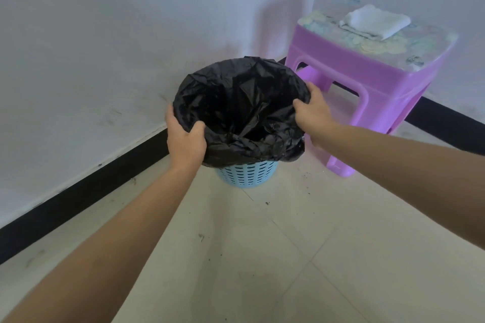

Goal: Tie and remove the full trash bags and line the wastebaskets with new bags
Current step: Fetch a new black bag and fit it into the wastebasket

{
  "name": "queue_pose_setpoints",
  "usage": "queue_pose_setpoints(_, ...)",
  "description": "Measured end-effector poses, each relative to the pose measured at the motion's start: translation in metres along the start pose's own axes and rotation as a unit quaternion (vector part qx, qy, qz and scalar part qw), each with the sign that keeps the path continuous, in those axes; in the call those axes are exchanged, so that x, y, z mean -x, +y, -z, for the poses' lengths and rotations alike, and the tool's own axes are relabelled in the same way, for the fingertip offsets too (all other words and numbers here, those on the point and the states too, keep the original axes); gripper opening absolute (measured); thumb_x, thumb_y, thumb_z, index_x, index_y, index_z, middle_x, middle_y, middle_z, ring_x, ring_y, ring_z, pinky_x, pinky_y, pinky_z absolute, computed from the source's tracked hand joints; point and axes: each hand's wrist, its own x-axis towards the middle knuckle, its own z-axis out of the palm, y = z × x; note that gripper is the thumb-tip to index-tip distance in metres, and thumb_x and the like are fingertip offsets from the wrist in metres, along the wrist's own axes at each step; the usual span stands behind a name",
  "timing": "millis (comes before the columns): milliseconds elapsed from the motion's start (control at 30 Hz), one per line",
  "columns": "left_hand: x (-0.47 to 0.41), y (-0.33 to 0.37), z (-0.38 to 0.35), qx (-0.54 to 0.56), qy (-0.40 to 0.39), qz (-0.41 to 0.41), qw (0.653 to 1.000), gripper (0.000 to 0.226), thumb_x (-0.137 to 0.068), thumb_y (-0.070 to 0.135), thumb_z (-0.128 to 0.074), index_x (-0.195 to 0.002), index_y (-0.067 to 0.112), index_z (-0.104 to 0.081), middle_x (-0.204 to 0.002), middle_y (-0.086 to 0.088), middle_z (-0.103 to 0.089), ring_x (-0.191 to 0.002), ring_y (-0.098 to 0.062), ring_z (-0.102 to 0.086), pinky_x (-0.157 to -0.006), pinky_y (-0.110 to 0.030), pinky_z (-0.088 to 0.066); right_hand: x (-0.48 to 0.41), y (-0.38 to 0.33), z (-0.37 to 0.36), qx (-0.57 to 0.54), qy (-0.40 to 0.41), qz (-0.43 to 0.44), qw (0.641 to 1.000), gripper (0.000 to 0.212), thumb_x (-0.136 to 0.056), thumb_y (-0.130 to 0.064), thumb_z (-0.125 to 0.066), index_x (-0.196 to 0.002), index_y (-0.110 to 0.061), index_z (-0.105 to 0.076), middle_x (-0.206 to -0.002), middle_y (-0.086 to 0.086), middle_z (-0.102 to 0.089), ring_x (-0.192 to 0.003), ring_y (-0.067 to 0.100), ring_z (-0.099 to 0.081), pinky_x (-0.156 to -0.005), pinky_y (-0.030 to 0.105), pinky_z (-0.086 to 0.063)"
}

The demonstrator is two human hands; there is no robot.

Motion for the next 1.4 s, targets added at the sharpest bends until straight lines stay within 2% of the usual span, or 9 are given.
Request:
queue_pose_setpoints(267, 0.004, 0.016, -0.003, 0.029, -0.02, 0.097, 0.995, 0.07, -0.087, 0.002, -0.042, -0.147, 0.03, -0.02, -0.135, -0.004, -0.048, -0.117, -0.025, -0.052, -0.103, -0.049, -0.047, -0.019, -0.009, 0.015, 0.223, -0.04, 0.012, 0.974, 0.077, -0.09, -0.013, -0.06, -0.152, -0.019, -0.016, -0.134, 0.015, -0.045, -0.126, 0.04, -0.047, -0.094, 0.045, -0.045)
queue_pose_setpoints(367, 0.011, 0.021, -0.009, 0.032, 0.006, 0.152, 0.988, 0.072, -0.083, 0.004, -0.053, -0.143, 0.024, -0.021, -0.143, -0.007, -0.031, -0.118, -0.026, -0.045, -0.1, -0.044, -0.048, -0.013, -0.022, 0.016, 0.428, 0.019, 0.156, 0.89, 0.095, -0.085, -0.032, -0.069, -0.156, -0.022, -0.007, -0.161, 0.02, -0.008, -0.149, 0.041, -0.009, -0.12, 0.055, -0.014)
queue_pose_setpoints(500, 0.03, 0.036, -0.007, -0.212, 0.051, -0.047, 0.975, 0.089, -0.079, 0.03, -0.068, -0.15, 0.018, -0.015, -0.159, -0.009, -0.011, -0.146, -0.031, -0.012, -0.119, -0.051, -0.018, -0.006, -0.051, 0.015, 0.549, -0.068, 0.371, 0.745, 0.062, -0.088, -0.036, -0.062, -0.147, -0.027, -0.043, -0.152, 0.013, -0.037, -0.145, 0.034, -0.025, -0.118, 0.053, -0.021)
queue_pose_setpoints(633, -0.023, 0.056, -0.008, -0.478, -0.023, -0.441, 0.759, 0.056, -0.083, 0.021, -0.052, -0.138, 0.014, -0.043, -0.147, -0.017, -0.039, -0.136, -0.039, -0.035, -0.111, -0.052, -0.025, 0.004, -0.065, -0.008, 0.56, -0.174, 0.301, 0.752, 0.043, -0.093, -0.042, -0.056, -0.133, -0.027, -0.059, -0.133, 0.004, -0.059, -0.123, 0.029, -0.054, -0.098, 0.045, -0.049)
queue_pose_setpoints(833, -0.081, 0.017, -0.042, -0.768, -0.347, -0.29, 0.454, 0.061, -0.097, 0.051, -0.042, -0.152, 0.028, -0.029, -0.163, -0.008, -0.018, -0.151, -0.032, 0.004, -0.119, -0.058, 0.001, 0.002, -0.023, -0.044, 0.718, -0.3, 0.15, 0.61, 0.044, -0.1, -0.037, -0.045, -0.141, -0.022, -0.053, -0.141, 0.01, -0.055, -0.125, 0.033, -0.055, -0.099, 0.039, -0.046)
queue_pose_setpoints(967, -0.082, 0.01, -0.042, -0.764, -0.354, -0.258, 0.474, 0.061, -0.096, 0.053, -0.044, -0.151, 0.029, -0.032, -0.162, -0.009, -0.019, -0.151, -0.034, 0.001, -0.118, -0.062, 0.0, -0.006, -0.01, -0.041, 0.71, -0.343, 0.066, 0.612, 0.044, -0.101, -0.031, -0.044, -0.143, -0.018, -0.051, -0.142, 0.011, -0.053, -0.126, 0.031, -0.053, -0.104, 0.039, -0.042)
queue_pose_setpoints(1100, -0.07, 0.028, -0.034, -0.636, -0.163, -0.377, 0.653, 0.041, -0.089, 0.034, -0.048, -0.127, 0.022, -0.056, -0.133, -0.009, -0.055, -0.127, -0.03, -0.047, -0.113, -0.063, -0.015, -0.012, -0.019, -0.031, 0.613, -0.195, 0.253, 0.722, 0.047, -0.092, -0.051, -0.051, -0.127, -0.021, -0.06, -0.124, 0.01, -0.06, -0.113, 0.032, -0.059, -0.094, 0.044, -0.051)
queue_pose_setpoints(1200, -0.071, 0.042, -0.022, -0.56, -0.011, -0.301, 0.772, 0.052, -0.081, 0.022, -0.052, -0.133, 0.015, -0.049, -0.136, -0.015, -0.049, -0.127, -0.035, -0.042, -0.111, -0.058, -0.02, -0.021, -0.031, -0.01, 0.526, -0.011, 0.381, 0.761, 0.045, -0.09, -0.03, -0.043, -0.129, -0.016, -0.059, -0.132, 0.016, -0.056, -0.121, 0.038, -0.053, -0.098, 0.05, -0.044)
queue_pose_setpoints(1400, -0.081, 0.02, -0.013, -0.493, -0.139, -0.14, 0.847, 0.08, -0.087, 0.005, -0.05, -0.156, 0.018, -0.011, -0.157, -0.016, -0.022, -0.136, -0.04, -0.033, -0.108, -0.051, -0.036, -0.046, -0.009, 0.016, 0.453, -0.065, 0.118, 0.881, 0.079, -0.086, -0.001, -0.051, -0.156, -0.022, -0.021, -0.15, 0.014, -0.036, -0.131, 0.04, -0.043, -0.101, 0.047, -0.042)
